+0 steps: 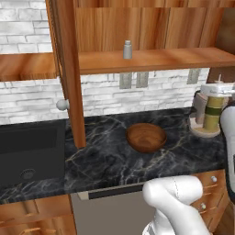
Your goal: Retrieve the bottle and the shaker from the cabinet and place them next to the mixing bowl on the counter. Then add garlic from the fridge to the mixing bowl.
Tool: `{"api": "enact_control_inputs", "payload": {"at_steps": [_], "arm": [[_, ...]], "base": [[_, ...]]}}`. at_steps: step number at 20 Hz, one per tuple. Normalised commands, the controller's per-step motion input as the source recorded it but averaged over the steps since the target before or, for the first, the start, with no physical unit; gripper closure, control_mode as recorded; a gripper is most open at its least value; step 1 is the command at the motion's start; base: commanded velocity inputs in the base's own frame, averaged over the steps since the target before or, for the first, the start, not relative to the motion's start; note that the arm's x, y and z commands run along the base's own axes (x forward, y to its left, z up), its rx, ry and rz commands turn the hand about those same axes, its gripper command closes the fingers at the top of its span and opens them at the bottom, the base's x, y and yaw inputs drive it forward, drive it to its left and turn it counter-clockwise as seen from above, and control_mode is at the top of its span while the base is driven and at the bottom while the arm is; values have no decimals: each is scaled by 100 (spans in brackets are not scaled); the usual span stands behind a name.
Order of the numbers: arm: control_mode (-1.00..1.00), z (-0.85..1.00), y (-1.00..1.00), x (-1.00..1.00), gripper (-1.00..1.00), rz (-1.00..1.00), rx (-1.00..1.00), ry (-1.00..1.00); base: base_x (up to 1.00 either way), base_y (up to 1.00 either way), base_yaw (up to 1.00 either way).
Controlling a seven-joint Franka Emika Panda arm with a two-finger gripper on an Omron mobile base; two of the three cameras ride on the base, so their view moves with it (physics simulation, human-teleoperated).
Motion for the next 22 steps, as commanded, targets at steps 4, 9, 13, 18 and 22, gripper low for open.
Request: {"api": "enact_control_inputs", "payload": {"at_steps": [4, 9, 13, 18, 22], "arm": [[-100, -92, -6, 19, 100, 0, -6, -22], [-100, -51, -4, 50, 100, 0, 0, -3], [-100, -40, -23, 39, 100, 2, 0, 0], [-100, -39, -14, 38, 100, 0, 0, -1], [-100, -32, 0, 49, 100, 0, 0, -1]], "base": [[0, 0, 0], [0, 0, 0], [0, 0, 0], [0, 0, 0], [0, 0, 0]]}}
